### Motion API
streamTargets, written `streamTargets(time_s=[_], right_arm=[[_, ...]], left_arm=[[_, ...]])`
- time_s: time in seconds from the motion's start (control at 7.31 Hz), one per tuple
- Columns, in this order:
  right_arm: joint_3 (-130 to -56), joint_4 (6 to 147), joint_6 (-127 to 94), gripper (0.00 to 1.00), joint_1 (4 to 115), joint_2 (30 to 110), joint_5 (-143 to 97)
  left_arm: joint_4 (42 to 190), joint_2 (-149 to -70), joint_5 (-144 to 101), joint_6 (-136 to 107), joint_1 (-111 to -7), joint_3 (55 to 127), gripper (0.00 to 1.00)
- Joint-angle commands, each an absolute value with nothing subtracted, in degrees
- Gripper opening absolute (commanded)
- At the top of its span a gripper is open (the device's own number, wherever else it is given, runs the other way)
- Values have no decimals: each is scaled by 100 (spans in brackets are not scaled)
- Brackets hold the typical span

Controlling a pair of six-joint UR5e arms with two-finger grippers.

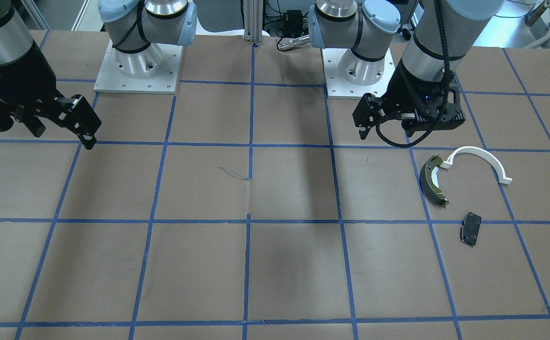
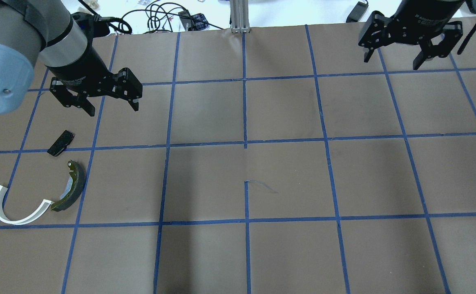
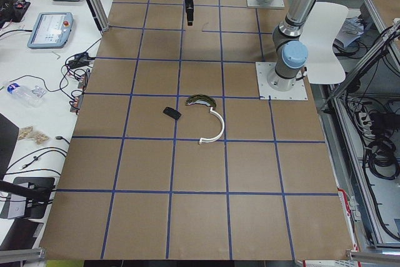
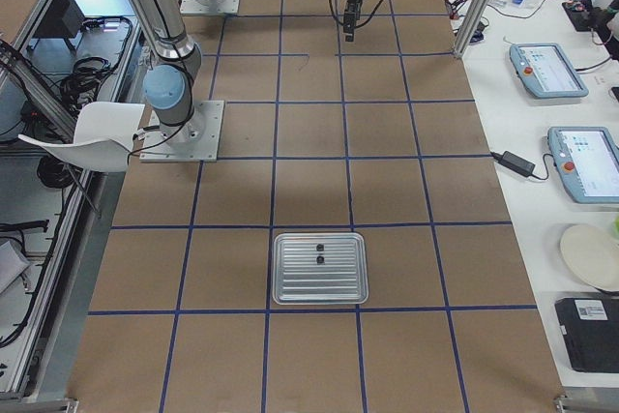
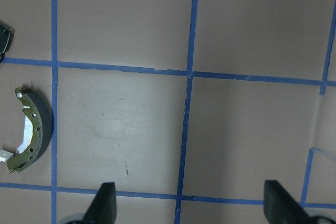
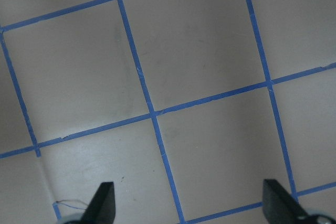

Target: Place bearing gear from tray to pile

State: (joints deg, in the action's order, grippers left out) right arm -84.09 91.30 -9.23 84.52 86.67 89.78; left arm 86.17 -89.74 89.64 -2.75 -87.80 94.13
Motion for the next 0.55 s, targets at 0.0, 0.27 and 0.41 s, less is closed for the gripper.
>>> streamTargets(time_s=[0.0, 0.27, 0.41], right_arm=[[-8419, 9052, -941, 100, 8638, 8640, 8938], [-8455, 9079, -354, 100, 8422, 8622, 9322], [-8499, 9044, -151, 100, 7959, 8622, 9612]], left_arm=[[8613, -8974, 8938, -273, -8780, 9413, 100], [8587, -8974, 8930, -281, -8780, 9404, 100], [8587, -8991, 8912, -281, -8780, 9404, 100]])
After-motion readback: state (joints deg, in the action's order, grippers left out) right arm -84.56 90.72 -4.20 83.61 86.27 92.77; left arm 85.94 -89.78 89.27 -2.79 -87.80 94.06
